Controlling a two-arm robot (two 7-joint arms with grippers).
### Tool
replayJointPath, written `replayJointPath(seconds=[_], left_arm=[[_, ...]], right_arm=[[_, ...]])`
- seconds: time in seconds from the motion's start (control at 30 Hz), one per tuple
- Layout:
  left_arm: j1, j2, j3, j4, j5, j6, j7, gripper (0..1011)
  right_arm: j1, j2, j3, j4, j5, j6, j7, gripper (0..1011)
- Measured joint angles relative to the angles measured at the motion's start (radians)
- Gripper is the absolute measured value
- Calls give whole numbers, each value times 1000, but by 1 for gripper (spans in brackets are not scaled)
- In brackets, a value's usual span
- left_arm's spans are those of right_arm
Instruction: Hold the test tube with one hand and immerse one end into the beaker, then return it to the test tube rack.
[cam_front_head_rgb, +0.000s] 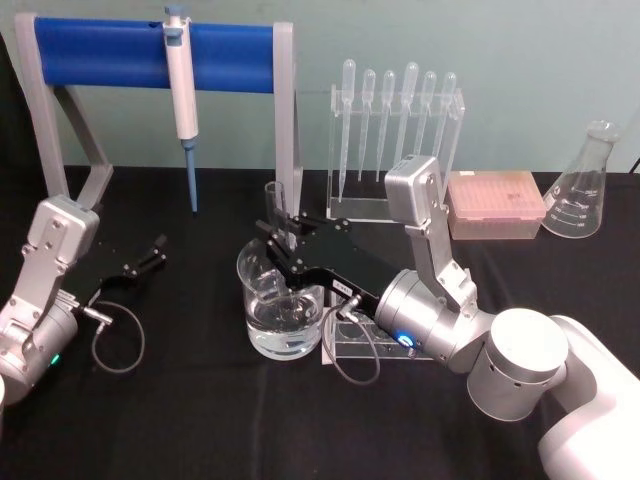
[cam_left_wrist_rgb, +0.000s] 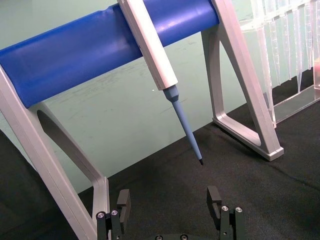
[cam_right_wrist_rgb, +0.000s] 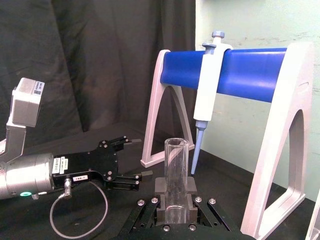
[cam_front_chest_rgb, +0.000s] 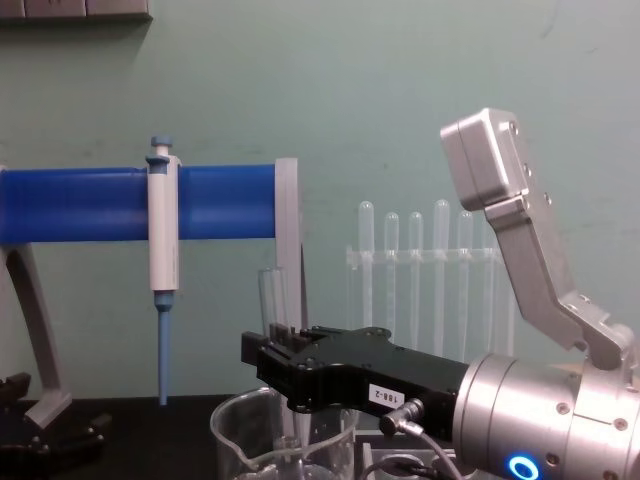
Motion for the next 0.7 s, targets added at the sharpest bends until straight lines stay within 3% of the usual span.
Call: replayJointPath(seconds=[0.7], left_arm=[[0, 0, 0, 0, 0, 0, 0, 1000]], right_arm=[[0, 0, 0, 0, 0, 0, 0, 227]])
